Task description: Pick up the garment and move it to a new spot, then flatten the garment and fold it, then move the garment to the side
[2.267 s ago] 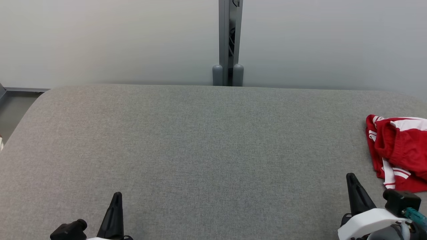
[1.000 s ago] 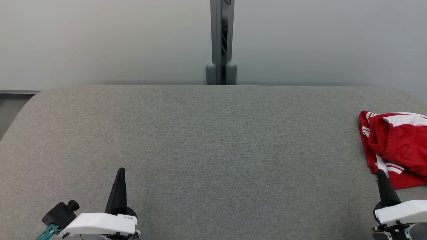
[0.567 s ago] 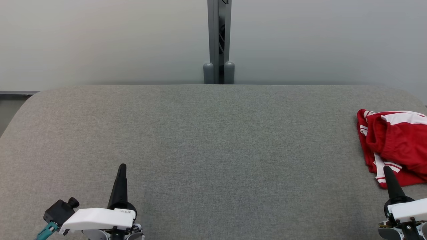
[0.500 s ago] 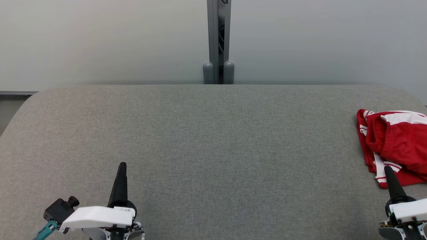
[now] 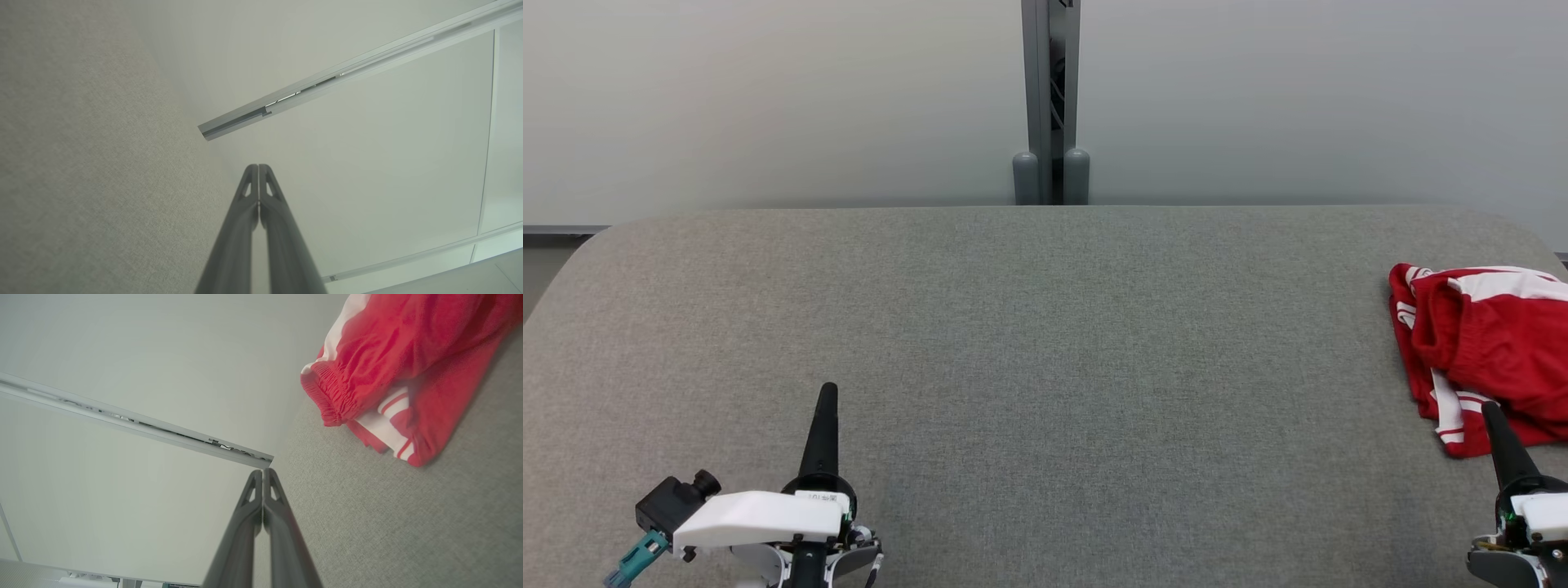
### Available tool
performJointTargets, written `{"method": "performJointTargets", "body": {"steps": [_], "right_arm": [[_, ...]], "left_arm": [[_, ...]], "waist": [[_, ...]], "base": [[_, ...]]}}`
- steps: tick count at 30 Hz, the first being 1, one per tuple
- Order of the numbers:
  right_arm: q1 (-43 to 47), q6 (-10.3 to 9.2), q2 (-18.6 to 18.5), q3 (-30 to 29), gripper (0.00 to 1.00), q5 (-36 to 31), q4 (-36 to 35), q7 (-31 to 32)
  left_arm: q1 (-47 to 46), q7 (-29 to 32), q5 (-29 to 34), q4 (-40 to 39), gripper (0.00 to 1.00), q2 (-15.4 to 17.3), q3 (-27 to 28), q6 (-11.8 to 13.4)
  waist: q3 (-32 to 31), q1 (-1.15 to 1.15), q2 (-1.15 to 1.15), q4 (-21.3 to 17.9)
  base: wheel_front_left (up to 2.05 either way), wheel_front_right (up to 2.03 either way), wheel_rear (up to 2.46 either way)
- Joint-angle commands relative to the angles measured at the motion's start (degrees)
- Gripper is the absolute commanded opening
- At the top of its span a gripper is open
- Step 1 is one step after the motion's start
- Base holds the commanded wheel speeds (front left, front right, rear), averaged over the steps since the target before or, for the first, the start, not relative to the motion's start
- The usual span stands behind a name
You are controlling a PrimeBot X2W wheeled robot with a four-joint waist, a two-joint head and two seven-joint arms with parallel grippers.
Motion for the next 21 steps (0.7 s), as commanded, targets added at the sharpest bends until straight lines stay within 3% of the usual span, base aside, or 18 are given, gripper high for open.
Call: {"method": "performJointTargets", "body": {"steps": [1, 21], "right_arm": [[-1.39, 0.03, -0.65, -0.53, 0.00, 1.67, -0.86, 0.77], [-1.54, 0.04, -0.77, -3.62, 0.00, 11.34, -1.45, 4.64]], "left_arm": [[-1.90, 0.14, -1.49, -0.30, 0.00, 0.28, -0.04, -0.42], [-3.65, 1.15, -10.03, 0.01, 0.00, 0.33, -1.09, -0.70]], "waist": [[0.02, 0.00, 0.00, -0.07], [0.25, 0.00, 0.00, -0.85]], "base": [[0.00, 0.00, 0.00], [0.00, 0.00, 0.00]]}}
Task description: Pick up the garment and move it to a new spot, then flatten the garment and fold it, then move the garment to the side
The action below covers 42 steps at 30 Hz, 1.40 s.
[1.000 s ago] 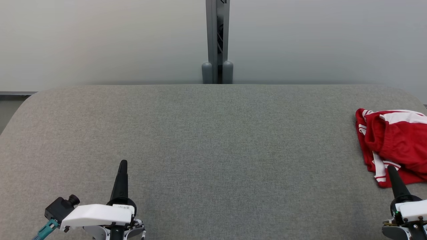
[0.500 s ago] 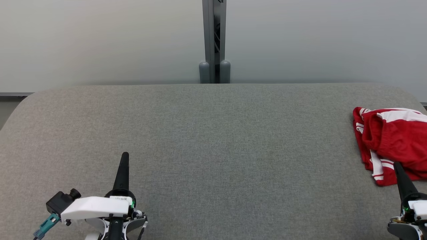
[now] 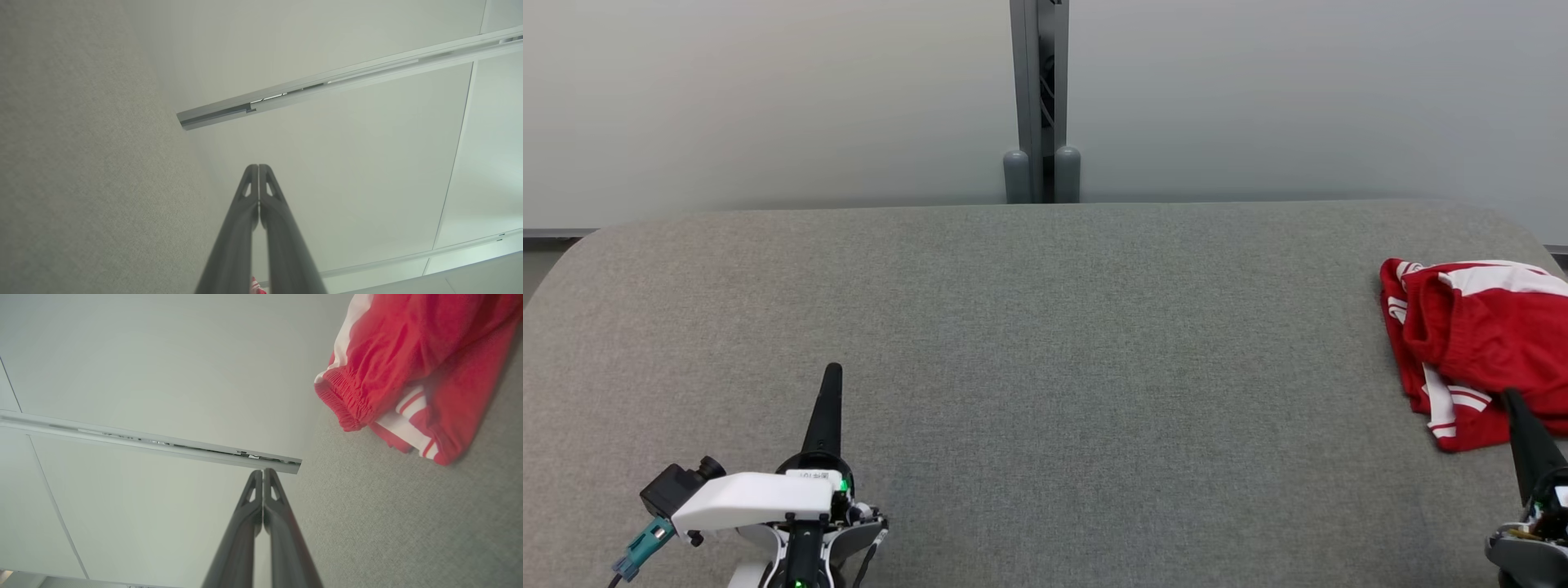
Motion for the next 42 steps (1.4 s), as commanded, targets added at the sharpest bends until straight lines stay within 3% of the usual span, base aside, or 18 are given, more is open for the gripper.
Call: {"method": "performJointTargets", "body": {"steps": [1, 26, 42], "right_arm": [[-0.74, 0.04, -0.67, -0.59, 0.00, 1.12, -0.40, 0.47], [-1.15, 0.04, -0.76, -3.86, 0.00, 11.69, -1.21, 4.76], [-1.03, 0.04, -0.75, -3.83, 0.00, 11.72, -1.20, 4.75]], "left_arm": [[-1.46, 0.22, -0.87, -0.19, 0.00, 0.28, -0.08, -0.24], [-3.42, 1.35, -10.38, 0.21, 0.00, 0.35, -1.21, -0.73], [-3.48, 1.32, -10.24, 0.19, 0.00, 0.35, -1.20, -0.74]], "waist": [[0.01, 0.00, 0.00, -0.04], [0.32, 0.00, 0.00, -1.06], [0.33, 0.00, 0.00, -1.09]], "base": [[0.00, 0.00, 0.00], [0.00, 0.00, 0.00], [0.00, 0.00, 0.00]]}}
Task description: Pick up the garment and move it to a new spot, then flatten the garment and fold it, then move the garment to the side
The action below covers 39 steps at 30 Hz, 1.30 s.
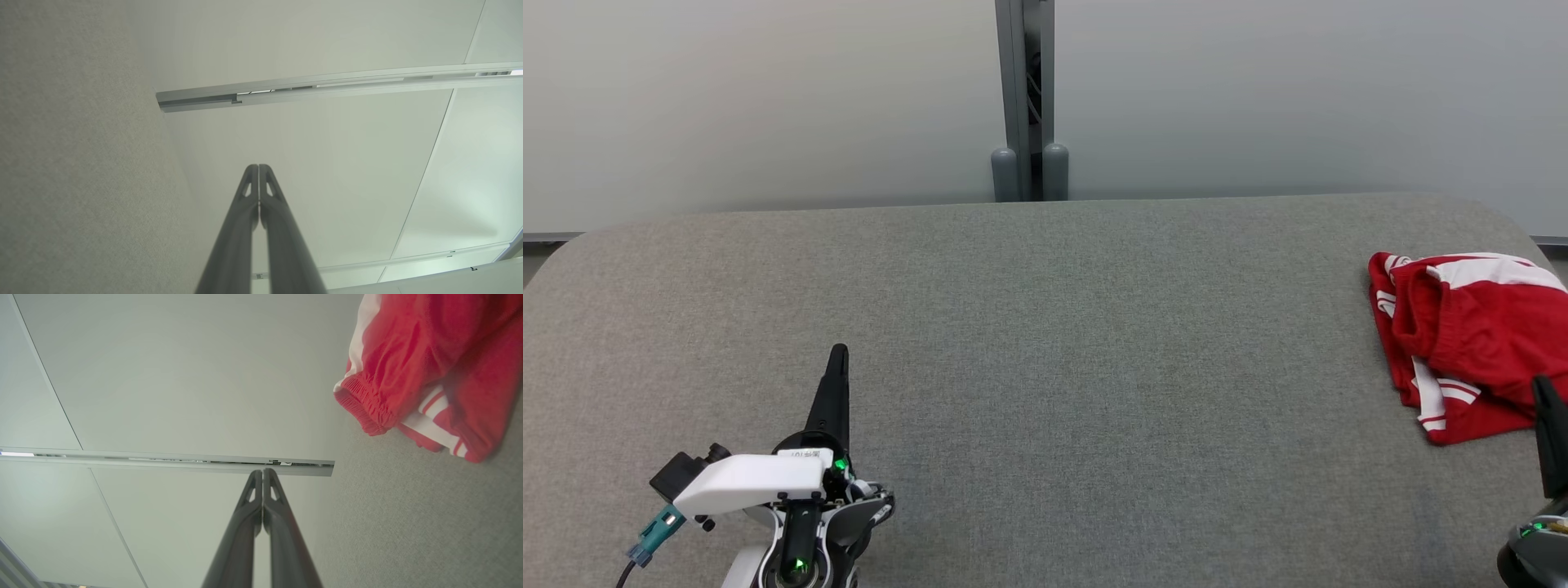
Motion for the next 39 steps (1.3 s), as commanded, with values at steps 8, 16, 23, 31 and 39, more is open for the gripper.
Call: {"method": "performJointTargets", "body": {"steps": [8, 16, 23, 31, 39], "right_arm": [[-0.48, 0.04, -0.58, -0.27, 0.00, 0.23, -0.37, 0.24], [-0.48, 0.04, -0.58, -0.26, 0.00, 0.23, -0.37, 0.24], [-0.48, 0.04, -0.58, -0.28, 0.00, 0.23, -0.36, 0.23], [-0.48, 0.04, -0.59, -0.27, 0.00, 0.24, -0.37, 0.24], [-0.48, 0.04, -0.59, -0.26, 0.00, 0.24, -0.37, 0.24]], "left_arm": [[-1.12, 0.13, 0.10, -0.02, 0.00, 0.29, 0.02, -0.46], [-1.12, 0.13, 0.10, -0.02, 0.00, 0.29, 0.02, -0.46], [-1.11, 0.13, 0.10, -0.03, 0.00, 0.29, 0.02, -0.46], [-1.11, 0.13, 0.10, -0.03, 0.00, 0.30, 0.02, -0.46], [-1.11, 0.13, 0.10, -0.03, 0.00, 0.30, 0.02, -0.46]], "waist": [[0.00, 0.00, 0.00, 0.00], [0.00, 0.00, 0.00, 0.00], [0.00, 0.00, 0.00, 0.00], [0.00, 0.00, 0.00, 0.00], [0.00, 0.00, 0.00, 0.00]], "base": [[0.00, 0.00, 0.00], [0.00, 0.00, 0.00], [0.00, 0.00, 0.00], [0.00, 0.00, 0.00], [0.00, 0.00, 0.00]]}}
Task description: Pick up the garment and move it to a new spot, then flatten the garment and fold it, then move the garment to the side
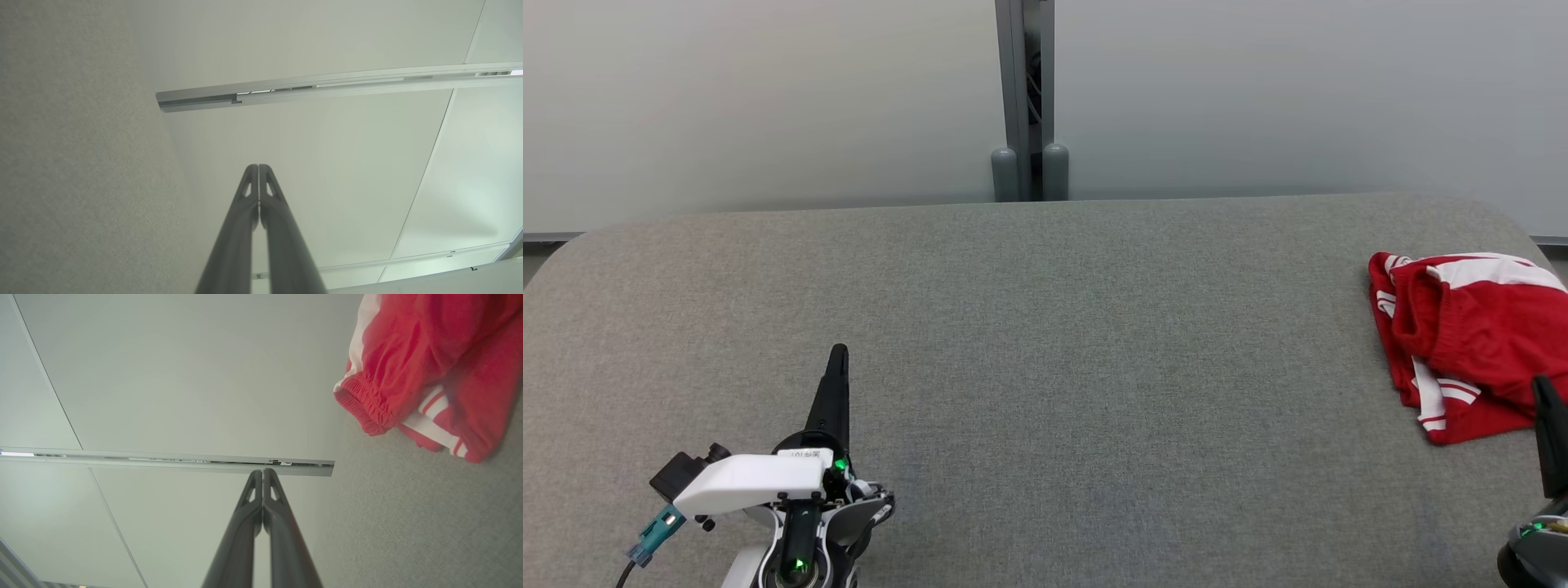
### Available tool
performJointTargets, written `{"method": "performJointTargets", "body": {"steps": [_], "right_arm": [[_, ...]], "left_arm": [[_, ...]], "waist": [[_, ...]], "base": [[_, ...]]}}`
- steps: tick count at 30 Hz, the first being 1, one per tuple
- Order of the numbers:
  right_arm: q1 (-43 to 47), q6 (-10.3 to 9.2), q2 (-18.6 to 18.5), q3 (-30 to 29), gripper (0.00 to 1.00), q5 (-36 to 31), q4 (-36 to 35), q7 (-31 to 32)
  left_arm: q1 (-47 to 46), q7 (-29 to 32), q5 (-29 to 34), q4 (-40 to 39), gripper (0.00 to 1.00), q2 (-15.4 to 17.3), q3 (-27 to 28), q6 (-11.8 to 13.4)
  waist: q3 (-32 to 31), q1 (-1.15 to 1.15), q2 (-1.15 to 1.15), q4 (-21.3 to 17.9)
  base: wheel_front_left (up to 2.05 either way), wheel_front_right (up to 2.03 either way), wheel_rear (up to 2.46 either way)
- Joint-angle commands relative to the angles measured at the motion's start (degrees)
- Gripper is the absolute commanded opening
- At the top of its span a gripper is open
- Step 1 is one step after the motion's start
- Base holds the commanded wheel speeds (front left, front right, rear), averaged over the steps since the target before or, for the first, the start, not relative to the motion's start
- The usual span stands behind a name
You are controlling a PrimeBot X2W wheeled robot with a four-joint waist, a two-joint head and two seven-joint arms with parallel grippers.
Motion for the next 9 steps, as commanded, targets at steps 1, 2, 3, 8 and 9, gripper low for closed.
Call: {"method": "performJointTargets", "body": {"steps": [1, 2, 3, 8, 9], "right_arm": [[-0.47, 0.04, -0.59, -0.29, 0.00, 0.24, -0.35, 0.23], [-0.47, 0.04, -0.59, -0.29, 0.00, 0.24, -0.35, 0.23], [-0.47, 0.04, -0.59, -0.29, 0.00, 0.24, -0.35, 0.23], [-0.47, 0.04, -0.59, -0.29, 0.00, 0.24, -0.36, 0.23], [-0.47, 0.04, -0.59, -0.29, 0.00, 0.24, -0.36, 0.23]], "left_arm": [[-1.11, 0.13, 0.10, -0.03, 0.00, 0.30, 0.02, -0.47], [-1.11, 0.13, 0.10, -0.03, 0.00, 0.30, 0.02, -0.47], [-1.11, 0.13, 0.10, -0.03, 0.00, 0.30, 0.02, -0.47], [-1.11, 0.13, 0.10, -0.03, 0.00, 0.30, 0.02, -0.47], [-1.11, 0.13, 0.10, -0.03, 0.00, 0.30, 0.02, -0.47]], "waist": [[0.00, 0.00, 0.00, 0.00], [0.00, 0.00, 0.00, 0.00], [0.00, 0.00, 0.00, 0.00], [0.00, 0.00, 0.00, 0.00], [0.00, 0.00, 0.00, 0.00]], "base": [[0.00, 0.00, 0.00], [0.00, 0.00, 0.00], [0.00, 0.00, 0.00], [0.00, 0.00, 0.00], [0.00, 0.00, 0.00]]}}
